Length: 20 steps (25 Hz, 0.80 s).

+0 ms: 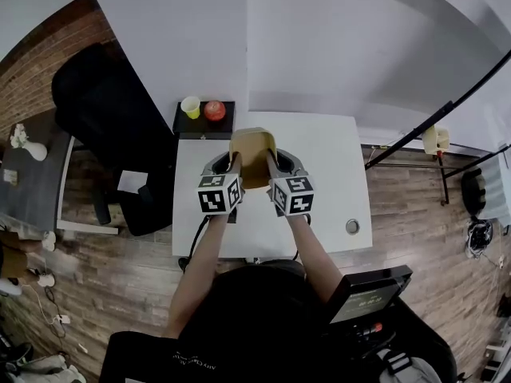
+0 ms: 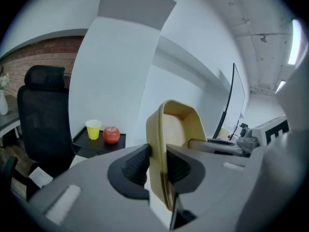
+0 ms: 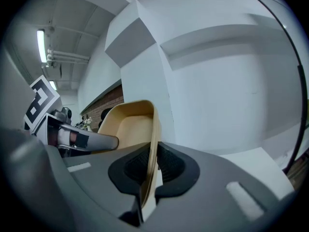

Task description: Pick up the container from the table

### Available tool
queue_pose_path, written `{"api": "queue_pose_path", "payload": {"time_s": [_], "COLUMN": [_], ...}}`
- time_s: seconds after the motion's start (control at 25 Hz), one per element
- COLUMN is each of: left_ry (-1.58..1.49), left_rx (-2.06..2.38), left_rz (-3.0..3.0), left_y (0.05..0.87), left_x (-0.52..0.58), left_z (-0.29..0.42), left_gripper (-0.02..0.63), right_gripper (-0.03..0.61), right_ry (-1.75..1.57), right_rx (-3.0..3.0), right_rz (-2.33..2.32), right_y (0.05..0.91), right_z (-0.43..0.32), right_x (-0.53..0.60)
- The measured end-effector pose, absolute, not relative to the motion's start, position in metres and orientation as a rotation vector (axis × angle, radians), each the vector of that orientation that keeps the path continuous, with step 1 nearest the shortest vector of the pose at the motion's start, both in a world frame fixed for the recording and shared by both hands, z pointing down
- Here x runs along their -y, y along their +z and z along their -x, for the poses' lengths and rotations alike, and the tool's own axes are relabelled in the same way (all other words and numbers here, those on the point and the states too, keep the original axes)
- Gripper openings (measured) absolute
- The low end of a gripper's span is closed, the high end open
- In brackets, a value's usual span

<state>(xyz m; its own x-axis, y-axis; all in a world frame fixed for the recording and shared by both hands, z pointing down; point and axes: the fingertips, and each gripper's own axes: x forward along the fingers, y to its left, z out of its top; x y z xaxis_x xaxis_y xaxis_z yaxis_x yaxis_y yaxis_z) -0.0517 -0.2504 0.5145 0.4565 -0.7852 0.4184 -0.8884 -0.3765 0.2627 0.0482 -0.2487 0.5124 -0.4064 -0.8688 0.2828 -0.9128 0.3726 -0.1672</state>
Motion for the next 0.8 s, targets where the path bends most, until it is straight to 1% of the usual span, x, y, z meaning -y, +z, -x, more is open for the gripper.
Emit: {"api": "queue_pose_path", "payload": {"time_s": [0.8], "left_ry": [0.080], "left_rx": [1.616], "left_rz": [-2.555], "left_y": [0.386], "left_x": [0.238], "left_z": [0.058], "left_gripper": [0.063], "right_gripper": [0.032], "right_ry": [0.077], "right_rx": [2.654], "right_rz": [-1.701], "right_y": [0.383], "right_z": [-0.040], "right_x": [0.234]}}
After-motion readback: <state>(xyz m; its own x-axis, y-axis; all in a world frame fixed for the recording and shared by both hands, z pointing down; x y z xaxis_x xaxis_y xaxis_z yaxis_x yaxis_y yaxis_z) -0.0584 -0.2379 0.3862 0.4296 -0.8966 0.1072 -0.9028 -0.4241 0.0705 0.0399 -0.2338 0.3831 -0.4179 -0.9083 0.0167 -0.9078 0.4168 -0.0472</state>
